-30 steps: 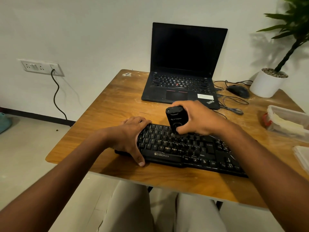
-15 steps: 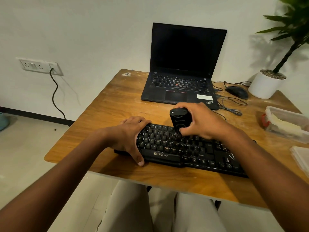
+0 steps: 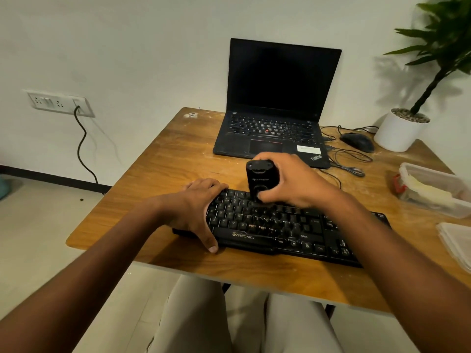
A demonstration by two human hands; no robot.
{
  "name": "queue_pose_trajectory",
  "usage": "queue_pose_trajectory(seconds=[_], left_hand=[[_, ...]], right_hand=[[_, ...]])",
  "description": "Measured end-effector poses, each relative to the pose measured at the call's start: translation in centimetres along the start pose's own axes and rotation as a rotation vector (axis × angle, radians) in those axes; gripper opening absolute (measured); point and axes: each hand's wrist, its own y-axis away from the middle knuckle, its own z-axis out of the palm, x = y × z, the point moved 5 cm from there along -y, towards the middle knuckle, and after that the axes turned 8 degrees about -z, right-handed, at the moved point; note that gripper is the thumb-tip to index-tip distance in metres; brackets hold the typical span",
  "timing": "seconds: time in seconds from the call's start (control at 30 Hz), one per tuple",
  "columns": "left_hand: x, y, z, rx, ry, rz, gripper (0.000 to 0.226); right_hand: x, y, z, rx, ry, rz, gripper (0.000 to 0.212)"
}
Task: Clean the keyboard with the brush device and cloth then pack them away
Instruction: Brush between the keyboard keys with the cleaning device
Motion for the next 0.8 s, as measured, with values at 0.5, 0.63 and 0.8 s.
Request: queue_pose_trajectory(seconds=[0.5,0.63,0.8], left_hand=[[0.0,0.1,0.0,0.001,0.016,0.000,0.150],[-0.1,-0.1,0.0,0.014,-0.008,0.004,0.150],[0.0,0.0,0.0,-0.004,0.017,-0.001,0.151]], right_hand=[[-0.2,-0.1,1.0,0.028,-0.060,0.020,0.053],[-1.3,-1.1,3.3,0.064,-0.181,-0.033,0.055],[0.8,1.1,1.1,-0.030,-0.020,0.069,0.060]])
